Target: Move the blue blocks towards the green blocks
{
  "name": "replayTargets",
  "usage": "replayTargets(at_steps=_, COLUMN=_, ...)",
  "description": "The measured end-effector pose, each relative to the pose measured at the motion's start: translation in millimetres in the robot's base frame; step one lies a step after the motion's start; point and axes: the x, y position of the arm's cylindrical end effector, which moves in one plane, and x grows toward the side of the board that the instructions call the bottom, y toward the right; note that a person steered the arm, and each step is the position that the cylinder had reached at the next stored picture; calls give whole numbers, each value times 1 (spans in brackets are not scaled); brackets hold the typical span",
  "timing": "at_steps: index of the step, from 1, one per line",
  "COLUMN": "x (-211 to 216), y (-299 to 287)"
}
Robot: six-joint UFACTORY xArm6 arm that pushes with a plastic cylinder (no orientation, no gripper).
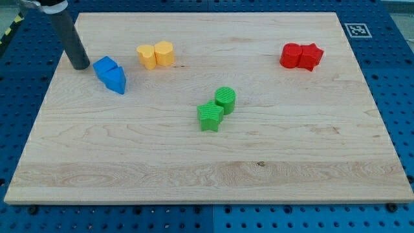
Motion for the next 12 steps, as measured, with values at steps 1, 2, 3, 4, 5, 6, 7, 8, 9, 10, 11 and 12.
replayTargets(at_steps=1, x=5, y=34)
replayTargets(at_steps=2, x=7, y=98)
replayTargets(at_steps=3, x=8, y=100)
replayTargets(at_steps=4, x=3, y=62)
replayTargets(at_steps=5, x=11, y=39)
replayTargets(at_steps=6, x=43, y=35)
replayTargets(at_steps=7, x=66, y=64)
replayTargets(at_steps=8, x=81, y=113)
replayTargets(at_steps=9, x=82, y=113)
replayTargets(at_steps=10, x=70, y=74)
replayTargets(at_steps=11, x=42, y=29)
replayTargets(at_steps=12, x=10, y=35)
